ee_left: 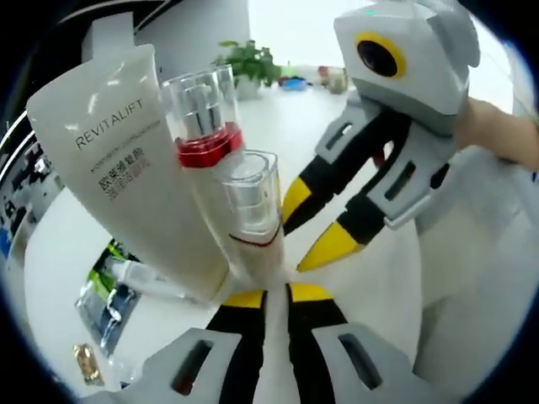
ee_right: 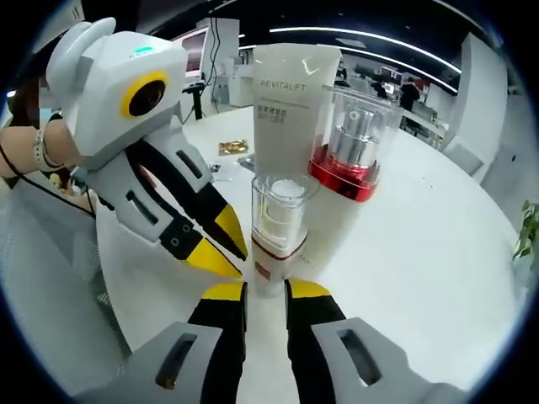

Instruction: Arrange the skincare products in the storage area until every visible bottle or jar stands upright without overlapping.

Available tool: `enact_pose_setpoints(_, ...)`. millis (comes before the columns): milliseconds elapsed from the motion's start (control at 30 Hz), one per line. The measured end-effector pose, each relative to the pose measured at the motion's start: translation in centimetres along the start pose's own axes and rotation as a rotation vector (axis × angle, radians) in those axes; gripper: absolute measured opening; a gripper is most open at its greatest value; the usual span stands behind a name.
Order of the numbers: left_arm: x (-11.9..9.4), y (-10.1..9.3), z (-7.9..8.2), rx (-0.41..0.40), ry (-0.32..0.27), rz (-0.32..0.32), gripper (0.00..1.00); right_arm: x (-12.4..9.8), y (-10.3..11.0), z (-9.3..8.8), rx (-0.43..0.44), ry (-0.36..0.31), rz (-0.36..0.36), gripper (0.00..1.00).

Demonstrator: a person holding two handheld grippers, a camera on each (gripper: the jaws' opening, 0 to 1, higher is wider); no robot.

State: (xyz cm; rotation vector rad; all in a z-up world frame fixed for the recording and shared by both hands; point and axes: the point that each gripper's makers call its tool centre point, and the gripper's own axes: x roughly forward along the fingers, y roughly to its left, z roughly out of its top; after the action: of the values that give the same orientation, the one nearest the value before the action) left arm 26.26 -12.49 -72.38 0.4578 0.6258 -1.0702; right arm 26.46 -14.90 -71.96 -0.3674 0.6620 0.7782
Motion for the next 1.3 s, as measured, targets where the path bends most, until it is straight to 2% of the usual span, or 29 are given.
enact_pose_setpoints(133, -0.9, 0.0, 0.2, -0.026, -0.017, 0.003, 0.05, -0.3, 0.2, 0.0, 0.017, 0.003, 0.008, 0.19)
enact_pose_setpoints(400, -3.3, -0.3, 0.0, -0.048, -0.029, 0.018, 0.06, -1.5, 0.9, 0.3, 0.031, -0.009, 0.007, 0.27)
enact_pose_setpoints(433, -3.5, -0.2, 0.0, -0.059, -0.035, 0.017, 0.06, -1.6, 1.1, 0.4, 0.037, -0.016, 0.009, 0.27)
enact_pose_setpoints(467, -3.8, -0.6, 0.3, -0.119, -0.059, 0.000, 0.05, -1.7, 1.1, 0.4, 0.040, -0.019, 0.009, 0.27)
enact_pose_setpoints(533, -4.3, -0.4, 0.8, -0.151, -0.090, -0.001, 0.06, -1.9, 1.3, 0.5, 0.048, -0.026, 0.006, 0.29)
enact_pose_setpoints(633, -5.1, -0.3, 0.7, -0.134, -0.083, 0.020, 0.06, -2.2, 1.4, 0.5, 0.053, -0.030, -0.002, 0.32)
enact_pose_setpoints(833, -6.6, 0.0, 0.6, -0.163, -0.100, 0.045, 0.08, -3.1, 2.0, 1.5, 0.064, -0.060, -0.011, 0.35)
enact_pose_setpoints(900, -7.3, -0.2, 0.7, -0.178, -0.113, 0.035, 0.10, -3.2, 2.0, 1.8, 0.067, -0.065, -0.011, 0.37)
enact_pose_setpoints(1100, -8.7, 0.3, 0.0, -0.196, -0.109, 0.072, 0.16, -3.9, 2.6, 3.0, 0.057, -0.087, -0.014, 0.43)
enact_pose_setpoints(1300, -10.9, 1.4, -0.2, -0.214, -0.118, 0.147, 0.27, -4.9, 2.7, 4.4, 0.035, -0.111, -0.031, 0.52)
